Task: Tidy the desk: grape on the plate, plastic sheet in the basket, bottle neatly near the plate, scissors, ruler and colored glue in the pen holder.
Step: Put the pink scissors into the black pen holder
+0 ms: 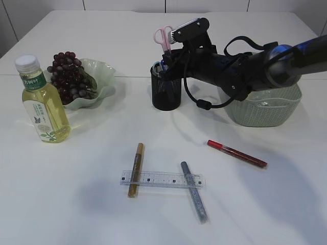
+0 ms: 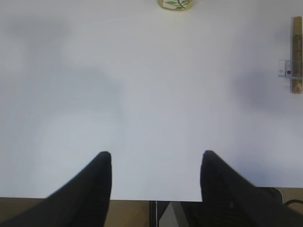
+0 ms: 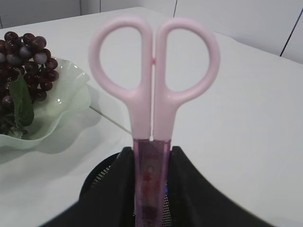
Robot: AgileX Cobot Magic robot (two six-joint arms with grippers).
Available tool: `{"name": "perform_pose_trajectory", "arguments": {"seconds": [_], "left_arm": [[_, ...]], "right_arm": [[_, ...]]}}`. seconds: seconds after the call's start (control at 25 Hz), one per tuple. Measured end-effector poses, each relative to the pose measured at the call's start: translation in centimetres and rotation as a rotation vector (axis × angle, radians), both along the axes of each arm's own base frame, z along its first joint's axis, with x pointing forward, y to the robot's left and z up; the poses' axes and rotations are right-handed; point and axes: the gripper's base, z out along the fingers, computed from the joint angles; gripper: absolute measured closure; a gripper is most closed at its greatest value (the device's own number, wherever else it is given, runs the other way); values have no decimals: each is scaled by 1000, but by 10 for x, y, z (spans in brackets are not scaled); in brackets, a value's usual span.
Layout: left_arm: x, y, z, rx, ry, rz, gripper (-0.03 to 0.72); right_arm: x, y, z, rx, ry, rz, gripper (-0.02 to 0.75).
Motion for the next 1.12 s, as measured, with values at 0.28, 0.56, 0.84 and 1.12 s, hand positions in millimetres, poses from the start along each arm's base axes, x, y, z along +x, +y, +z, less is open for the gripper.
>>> {"name": "perform_pose_trajectory", "arguments": {"seconds": [0.28, 0.56, 0.84, 1.12], "left_arm": [[0, 0, 0, -2, 0, 0, 253], [0, -2, 0, -23, 2, -4, 253], [0, -2, 0, -23, 2, -4, 253], [0, -2, 0, -23, 2, -4, 253]], "right_arm": [[0, -1, -2, -10, 17, -6, 528], [0, -1, -2, -10, 17, -6, 465], [-1, -3, -5, -1, 86, -38, 460], [-13, -15, 43, -17, 170, -129, 459]]}}
